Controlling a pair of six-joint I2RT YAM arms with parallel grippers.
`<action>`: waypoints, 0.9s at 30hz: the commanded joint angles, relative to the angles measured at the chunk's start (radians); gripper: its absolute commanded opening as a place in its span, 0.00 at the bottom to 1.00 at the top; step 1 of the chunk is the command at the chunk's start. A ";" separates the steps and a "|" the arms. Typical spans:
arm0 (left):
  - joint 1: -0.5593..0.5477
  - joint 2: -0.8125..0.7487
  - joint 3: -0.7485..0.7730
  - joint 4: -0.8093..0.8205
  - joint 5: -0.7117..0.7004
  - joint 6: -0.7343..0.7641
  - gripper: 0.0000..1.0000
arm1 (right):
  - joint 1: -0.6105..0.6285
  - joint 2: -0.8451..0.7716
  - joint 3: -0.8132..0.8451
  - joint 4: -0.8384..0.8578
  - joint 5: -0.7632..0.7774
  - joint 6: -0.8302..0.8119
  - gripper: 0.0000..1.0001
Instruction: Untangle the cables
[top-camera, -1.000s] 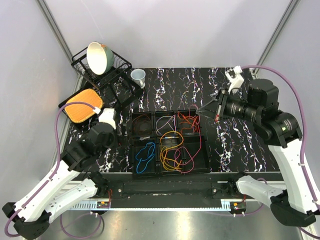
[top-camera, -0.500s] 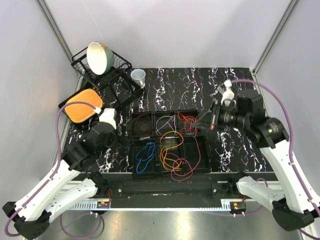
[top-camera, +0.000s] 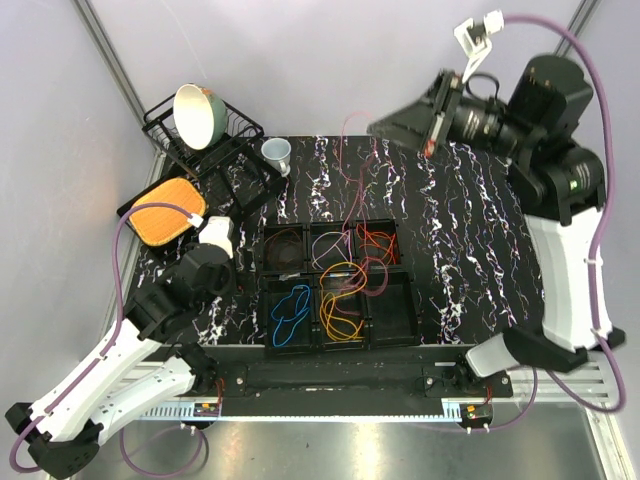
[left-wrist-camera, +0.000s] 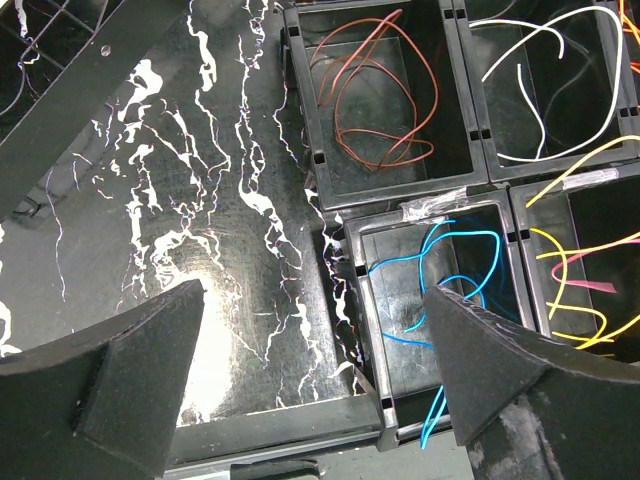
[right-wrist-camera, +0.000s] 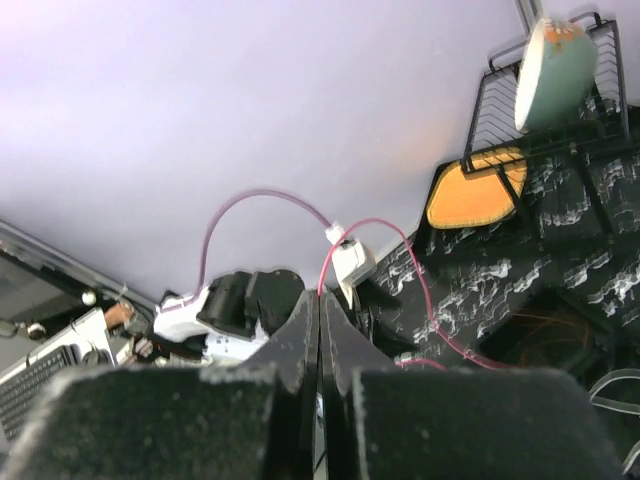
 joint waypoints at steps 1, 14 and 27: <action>-0.001 -0.013 0.002 0.049 0.002 0.007 0.94 | 0.004 0.122 0.259 -0.080 -0.064 -0.017 0.00; -0.001 -0.002 0.002 0.047 0.004 0.010 0.94 | 0.004 0.070 0.097 0.009 -0.130 0.023 0.00; -0.001 0.007 0.002 0.049 -0.001 0.007 0.94 | 0.037 0.083 0.117 0.144 -0.314 0.154 0.00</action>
